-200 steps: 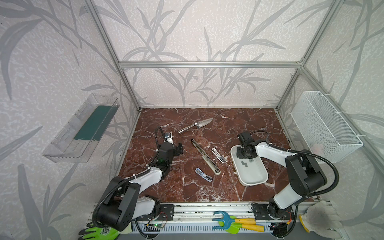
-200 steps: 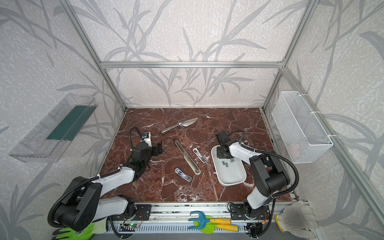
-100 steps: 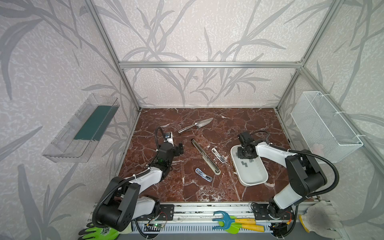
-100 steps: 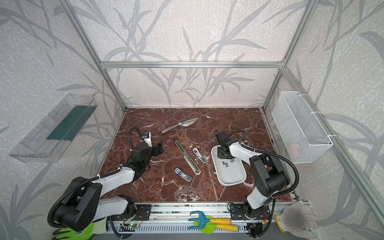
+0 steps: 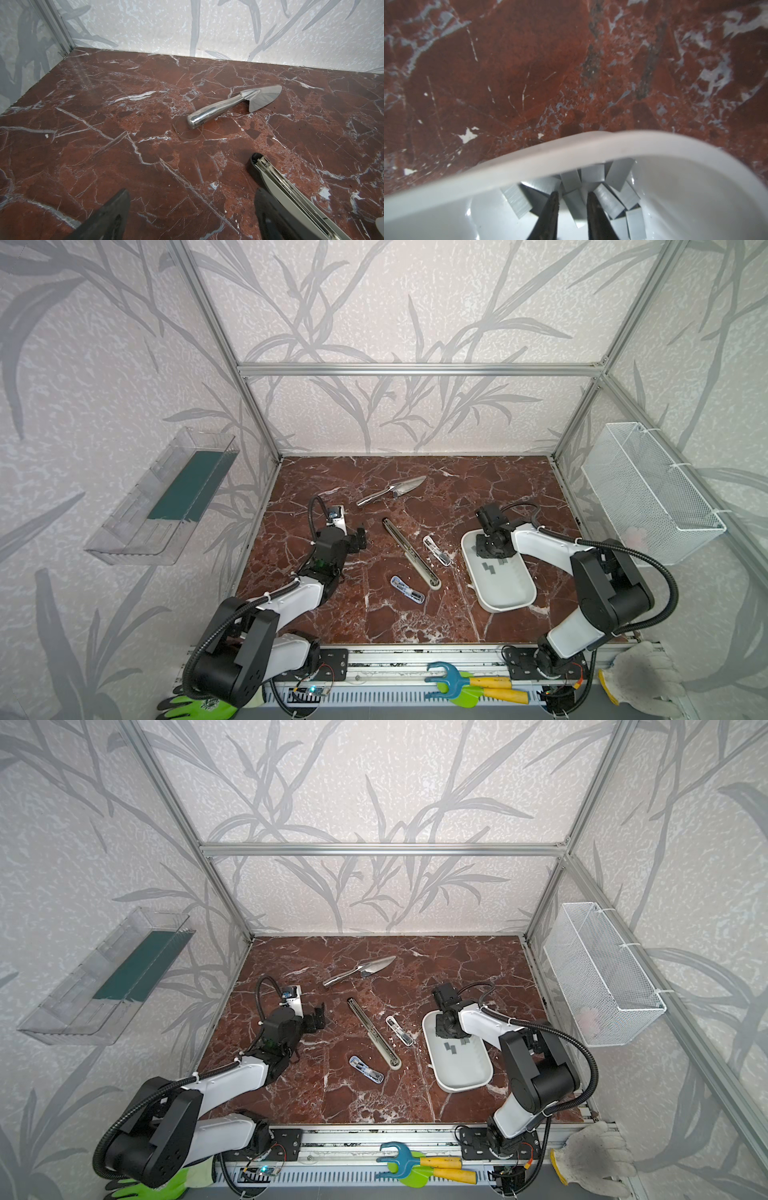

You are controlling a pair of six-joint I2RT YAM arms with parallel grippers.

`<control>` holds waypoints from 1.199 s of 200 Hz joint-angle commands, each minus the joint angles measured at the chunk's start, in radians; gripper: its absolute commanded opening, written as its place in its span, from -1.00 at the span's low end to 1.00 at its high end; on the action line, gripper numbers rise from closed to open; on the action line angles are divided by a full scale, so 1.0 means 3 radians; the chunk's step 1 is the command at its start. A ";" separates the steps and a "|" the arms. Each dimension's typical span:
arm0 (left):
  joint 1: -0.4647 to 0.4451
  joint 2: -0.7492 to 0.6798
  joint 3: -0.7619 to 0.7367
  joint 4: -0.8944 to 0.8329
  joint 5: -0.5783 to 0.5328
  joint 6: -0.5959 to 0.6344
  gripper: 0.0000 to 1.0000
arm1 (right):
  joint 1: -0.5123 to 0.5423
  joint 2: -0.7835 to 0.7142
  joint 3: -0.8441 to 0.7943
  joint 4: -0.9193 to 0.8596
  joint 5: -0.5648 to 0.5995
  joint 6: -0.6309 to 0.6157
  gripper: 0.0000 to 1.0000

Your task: Load the staples into the stapler

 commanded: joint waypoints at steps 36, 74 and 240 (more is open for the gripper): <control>0.0004 -0.0065 -0.0053 0.0095 0.0016 -0.0075 0.87 | -0.0041 -0.0037 0.0004 -0.0097 0.0050 0.0062 -0.53; 0.0004 -0.0057 -0.0050 0.0095 0.0026 -0.0075 0.87 | -0.0046 0.0065 0.0089 -0.0135 0.0020 0.0037 -0.55; 0.0004 -0.0075 -0.0076 0.0131 0.0068 -0.0051 0.87 | -0.0044 0.0132 0.0108 -0.0139 -0.0076 0.0024 -0.52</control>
